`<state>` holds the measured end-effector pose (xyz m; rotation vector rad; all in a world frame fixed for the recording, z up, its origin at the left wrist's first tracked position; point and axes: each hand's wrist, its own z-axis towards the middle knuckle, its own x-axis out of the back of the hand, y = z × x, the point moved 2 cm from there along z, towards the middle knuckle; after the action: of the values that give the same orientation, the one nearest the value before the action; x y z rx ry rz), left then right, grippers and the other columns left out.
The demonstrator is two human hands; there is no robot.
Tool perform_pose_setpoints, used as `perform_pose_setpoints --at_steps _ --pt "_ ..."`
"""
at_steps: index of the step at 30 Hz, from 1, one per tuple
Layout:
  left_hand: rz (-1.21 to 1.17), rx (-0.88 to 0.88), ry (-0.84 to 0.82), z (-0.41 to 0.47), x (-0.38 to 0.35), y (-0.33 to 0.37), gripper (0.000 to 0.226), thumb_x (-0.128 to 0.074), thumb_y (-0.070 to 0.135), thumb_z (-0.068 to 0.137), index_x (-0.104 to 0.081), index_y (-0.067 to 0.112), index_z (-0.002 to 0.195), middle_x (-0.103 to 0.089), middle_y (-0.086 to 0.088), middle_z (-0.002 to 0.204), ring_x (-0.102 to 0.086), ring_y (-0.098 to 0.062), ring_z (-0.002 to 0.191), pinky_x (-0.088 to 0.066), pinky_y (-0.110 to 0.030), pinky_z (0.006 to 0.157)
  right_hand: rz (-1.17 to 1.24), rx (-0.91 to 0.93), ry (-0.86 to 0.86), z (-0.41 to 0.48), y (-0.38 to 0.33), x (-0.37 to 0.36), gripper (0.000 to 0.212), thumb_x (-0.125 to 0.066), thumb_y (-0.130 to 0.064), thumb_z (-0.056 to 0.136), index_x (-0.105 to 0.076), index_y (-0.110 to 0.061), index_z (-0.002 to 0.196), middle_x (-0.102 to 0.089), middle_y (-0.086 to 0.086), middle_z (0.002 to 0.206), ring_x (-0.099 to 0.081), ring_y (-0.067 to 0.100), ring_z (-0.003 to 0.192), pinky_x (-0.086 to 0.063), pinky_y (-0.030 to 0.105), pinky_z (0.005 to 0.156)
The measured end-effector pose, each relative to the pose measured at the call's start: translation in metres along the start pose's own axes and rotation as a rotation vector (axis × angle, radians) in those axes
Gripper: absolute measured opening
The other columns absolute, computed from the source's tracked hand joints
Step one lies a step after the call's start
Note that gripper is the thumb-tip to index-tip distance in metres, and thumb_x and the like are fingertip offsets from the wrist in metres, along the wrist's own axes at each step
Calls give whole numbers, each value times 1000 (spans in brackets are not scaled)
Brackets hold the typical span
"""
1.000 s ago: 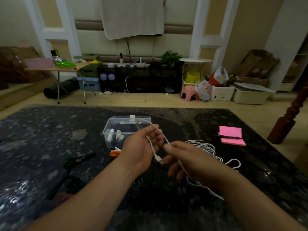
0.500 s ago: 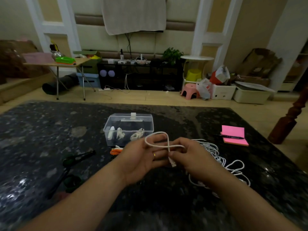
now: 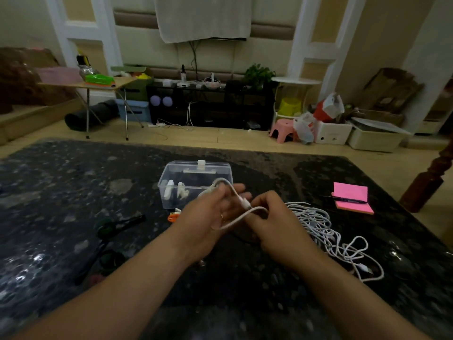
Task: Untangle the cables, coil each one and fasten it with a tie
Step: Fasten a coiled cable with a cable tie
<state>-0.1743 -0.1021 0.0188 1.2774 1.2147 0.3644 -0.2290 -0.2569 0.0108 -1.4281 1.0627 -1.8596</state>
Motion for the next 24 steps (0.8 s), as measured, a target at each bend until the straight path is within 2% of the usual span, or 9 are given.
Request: perform_pose_setpoints --at_steps 2,4,6,9,11,15,19,22,24 --pt "-128 -23 56 2 10 12 38 -42 31 113 -66 2 117 -76 -18 105 -72 -34 99 -57 -51 101 3 -50 -35 0 1 6 11 -65 -34 102 -61 -27 95 -74 0 72 -68 12 57 -54 37 57" --pt "-111 -33 118 3 19 17 28 -49 29 109 -64 8 96 -62 -10 78 -63 -24 71 -62 -44 76 26 -105 -115 -1 2 14 27 -62 -40 105 -66 -20 88 -74 1 69 -69 16 58 -56 38 61" --pt "-6 -52 156 2 24 18 26 -49 27 106 -59 14 86 -44 -3 68 -47 -17 58 -48 -35 60 60 -142 -172 -2 2 22 35 -62 -39 105 -64 -16 78 -64 -2 58 -60 14 52 -48 32 58" --pt "320 -123 159 0 21 15 25 -48 25 106 -65 11 93 -47 -4 69 -45 -17 58 -46 -33 54 269 -172 -166 3 3 29 28 -55 -27 105 -62 -13 82 -46 -3 56 -41 12 51 -33 29 51" --pt "502 -154 127 -1 16 8 28 -44 24 109 -68 10 108 -54 -9 81 -50 -17 59 -49 -31 51 255 -155 -137 7 5 29 30 -47 -27 104 -66 -12 86 -46 -2 59 -40 13 52 -32 30 52" --pt "698 -167 93 -3 9 -1 33 -39 26 112 -70 16 110 -71 -12 103 -66 -13 76 -54 -26 62 95 -41 -104 5 5 24 34 -48 -28 110 -77 -25 91 -60 -8 63 -55 11 62 -45 35 63" --pt "1158 -335 -6 -4 9 1 35 -42 35 112 -65 18 92 -64 -5 100 -61 -15 92 -49 -36 85 -163 146 8 3 3 26 18 -61 -36 104 -78 -34 99 -71 -12 93 -64 0 90 -50 22 82" --pt "1153 -308 -131 -7 10 1 38 -40 41 113 -65 21 92 -67 -4 99 -64 -19 96 -50 -47 96 -177 199 53 4 -1 30 13 -67 -35 101 -78 -29 99 -69 -13 104 -62 1 100 -49 24 89" --pt "1066 -280 -178 -12 6 0 46 -35 47 113 -69 25 92 -72 5 94 -67 -13 93 -52 -44 97 -69 122 -25 4 -1 28 17 -66 -38 102 -77 -26 96 -75 -9 94 -68 5 88 -55 33 82"
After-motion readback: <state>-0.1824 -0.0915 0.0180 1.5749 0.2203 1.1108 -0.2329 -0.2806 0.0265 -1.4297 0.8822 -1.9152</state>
